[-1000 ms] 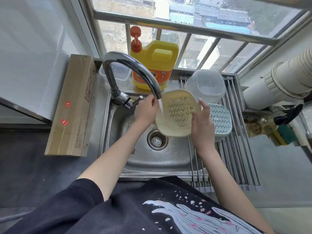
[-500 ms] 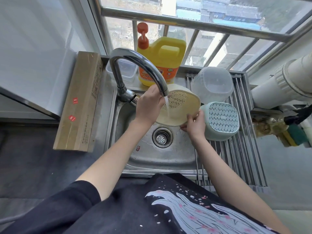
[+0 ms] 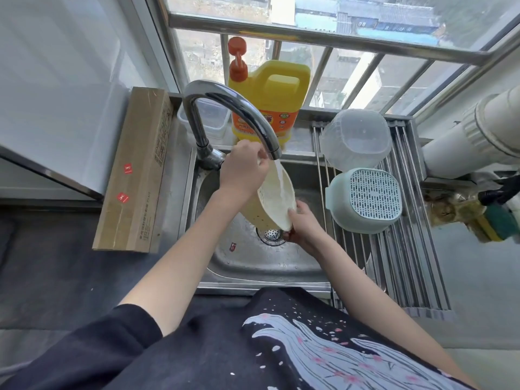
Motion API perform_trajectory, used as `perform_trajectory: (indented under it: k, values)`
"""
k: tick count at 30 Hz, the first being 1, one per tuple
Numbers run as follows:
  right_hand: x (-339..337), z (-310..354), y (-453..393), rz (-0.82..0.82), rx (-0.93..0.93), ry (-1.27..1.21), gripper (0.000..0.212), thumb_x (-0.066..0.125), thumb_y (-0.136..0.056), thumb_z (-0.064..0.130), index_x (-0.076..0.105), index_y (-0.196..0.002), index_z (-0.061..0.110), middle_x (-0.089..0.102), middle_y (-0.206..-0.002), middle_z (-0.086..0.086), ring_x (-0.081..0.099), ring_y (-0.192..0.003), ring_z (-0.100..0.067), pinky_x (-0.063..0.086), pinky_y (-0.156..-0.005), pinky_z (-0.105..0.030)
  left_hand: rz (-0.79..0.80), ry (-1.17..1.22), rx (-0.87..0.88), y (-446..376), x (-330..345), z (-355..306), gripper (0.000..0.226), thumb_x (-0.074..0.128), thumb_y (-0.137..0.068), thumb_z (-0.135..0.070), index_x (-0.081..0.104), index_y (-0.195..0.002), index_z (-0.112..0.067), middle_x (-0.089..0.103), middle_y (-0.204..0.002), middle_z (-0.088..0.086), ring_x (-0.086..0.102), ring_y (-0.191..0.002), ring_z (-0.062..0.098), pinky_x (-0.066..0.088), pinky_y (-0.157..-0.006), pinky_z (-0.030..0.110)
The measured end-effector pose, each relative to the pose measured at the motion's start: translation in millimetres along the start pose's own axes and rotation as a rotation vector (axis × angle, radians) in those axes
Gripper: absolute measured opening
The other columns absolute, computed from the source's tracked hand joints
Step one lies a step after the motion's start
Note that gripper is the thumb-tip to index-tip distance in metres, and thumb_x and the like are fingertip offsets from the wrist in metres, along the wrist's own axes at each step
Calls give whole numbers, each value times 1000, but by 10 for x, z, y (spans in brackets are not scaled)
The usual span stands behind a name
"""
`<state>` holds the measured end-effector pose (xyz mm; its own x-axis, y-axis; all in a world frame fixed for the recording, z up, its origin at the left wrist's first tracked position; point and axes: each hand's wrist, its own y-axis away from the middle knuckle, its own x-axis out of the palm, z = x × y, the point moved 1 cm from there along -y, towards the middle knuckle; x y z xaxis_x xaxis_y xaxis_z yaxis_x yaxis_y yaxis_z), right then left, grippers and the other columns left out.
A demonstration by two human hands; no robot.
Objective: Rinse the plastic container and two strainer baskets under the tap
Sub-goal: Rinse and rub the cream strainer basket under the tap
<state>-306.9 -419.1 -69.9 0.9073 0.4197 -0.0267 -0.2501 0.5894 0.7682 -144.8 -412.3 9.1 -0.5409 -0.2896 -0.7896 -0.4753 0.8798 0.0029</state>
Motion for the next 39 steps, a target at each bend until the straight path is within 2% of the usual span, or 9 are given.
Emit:
perform_trajectory:
  k: [9, 14, 19, 22, 24, 27, 30, 33, 39]
  values:
    - [-121, 75, 164, -210, -29, 270, 36, 31, -86, 5, 59, -107, 11, 50, -74, -8, 38, -42, -15, 28, -34, -17, 144, -47, -165, 5, -27, 148, 22, 57, -82, -9, 66, -101, -11, 64, -107, 9, 60, -98, 25, 45, -77, 28]
    - [-402, 205, 284, -342, -102, 397, 37, 37, -84, 9, 63, -110, 7, 53, -78, -11, 39, -41, -17, 30, -33, -15, 411, -35, -320, 165, 53, 227, 20, 57, -79, -1, 70, -95, -3, 69, -86, 14, 70, -62, 25, 61, -62, 37]
    - [-536, 380, 399, -328, -91, 474, 12, 36, -75, 3, 46, -70, 8, 42, -59, -9, 32, -43, -15, 26, -38, -16, 613, 82, -450, 279, 209, 266, 18, 59, -81, -1, 69, -95, -3, 67, -77, 12, 64, -46, 14, 54, -44, 22]
    - [-561, 433, 441, -347, -136, 557, 21, 39, -79, 3, 59, -83, 1, 47, -66, -14, 39, -44, -19, 31, -37, -21, 676, 122, -449, 339, 302, 273, 22, 62, -82, -3, 63, -102, -9, 61, -79, 9, 64, -50, 15, 51, -41, 21]
    - [-554, 474, 467, -356, -193, 602, 38, 43, -85, 7, 60, -118, -1, 60, -87, -18, 54, -57, -27, 44, -43, -28, 700, 143, -438, 374, 378, 276, 26, 63, -82, -4, 58, -107, -12, 58, -89, 9, 66, -62, 20, 55, -44, 25]
    - [-539, 531, 537, -354, -389, 653, 52, 52, -91, 16, 44, -142, 11, 64, -108, -10, 63, -88, -28, 54, -77, -42, 707, 187, -450, 407, 482, 263, 31, 62, -83, -5, 49, -110, -12, 52, -100, 6, 67, -79, 26, 58, -51, 32]
    - [-533, 569, 622, -344, -596, 659, 54, 60, -90, 15, 44, -142, 17, 50, -68, 4, 51, -62, -12, 50, -65, -32, 671, 237, -432, 358, 541, 235, 24, 58, -82, -4, 50, -104, -7, 60, -99, 13, 70, -82, 33, 61, -61, 44]
    - [-589, 531, 643, -401, -717, 713, 57, 63, -91, 17, 41, -143, 18, 43, -64, 11, 43, -56, -2, 37, -56, -15, 561, 233, -357, 240, 527, 189, 13, 57, -84, -10, 49, -93, -7, 57, -92, 11, 68, -82, 34, 60, -64, 47]
    - [-774, 380, 560, -542, -697, 720, 45, 62, -92, 23, 46, -134, 17, 59, -79, 8, 61, -70, -17, 53, -65, -37, 274, 226, -219, 13, 497, 75, 20, 51, -87, -25, 55, -87, -5, 64, -84, 14, 64, -78, 35, 55, -71, 50]
